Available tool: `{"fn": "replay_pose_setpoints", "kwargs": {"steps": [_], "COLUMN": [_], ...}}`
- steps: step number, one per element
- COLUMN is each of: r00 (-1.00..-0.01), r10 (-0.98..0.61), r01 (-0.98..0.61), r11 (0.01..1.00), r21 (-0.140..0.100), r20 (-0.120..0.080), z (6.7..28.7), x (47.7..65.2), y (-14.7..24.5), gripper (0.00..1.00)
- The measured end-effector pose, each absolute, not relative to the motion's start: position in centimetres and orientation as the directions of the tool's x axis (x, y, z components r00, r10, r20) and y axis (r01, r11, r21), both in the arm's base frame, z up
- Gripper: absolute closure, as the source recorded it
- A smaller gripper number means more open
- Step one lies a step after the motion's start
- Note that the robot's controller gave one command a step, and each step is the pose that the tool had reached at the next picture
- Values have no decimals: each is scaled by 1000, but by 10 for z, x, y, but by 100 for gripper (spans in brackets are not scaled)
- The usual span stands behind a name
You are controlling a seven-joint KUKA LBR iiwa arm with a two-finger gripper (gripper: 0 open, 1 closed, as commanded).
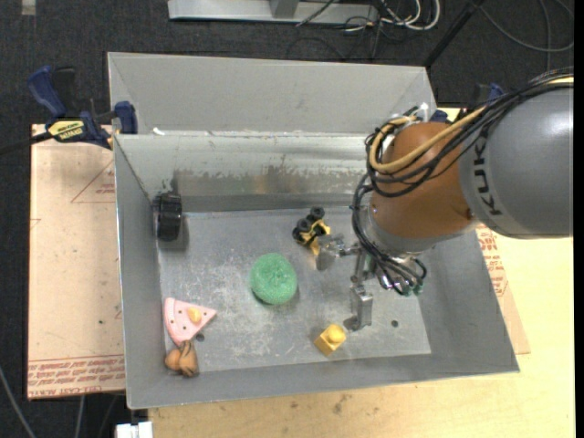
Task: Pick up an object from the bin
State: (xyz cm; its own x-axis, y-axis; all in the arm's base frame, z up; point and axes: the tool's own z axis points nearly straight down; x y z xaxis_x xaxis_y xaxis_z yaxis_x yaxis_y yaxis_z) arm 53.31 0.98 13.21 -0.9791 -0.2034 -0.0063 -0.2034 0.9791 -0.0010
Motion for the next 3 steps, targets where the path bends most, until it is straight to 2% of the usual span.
{"fn": "replay_pose_setpoints", "kwargs": {"steps": [1, 2, 3], "r00": [-962, -955, -945], "r10": [-273, -298, -326], "r01": [-273, -298, -326], "r11": [962, 955, 945], "r21": [6, -5, 1], "r20": [5, -16, -6], "z": [117, 94, 76], "x": [568, 624, 618], "y": [31, 56, 70], "gripper": [0, 0, 0]}}
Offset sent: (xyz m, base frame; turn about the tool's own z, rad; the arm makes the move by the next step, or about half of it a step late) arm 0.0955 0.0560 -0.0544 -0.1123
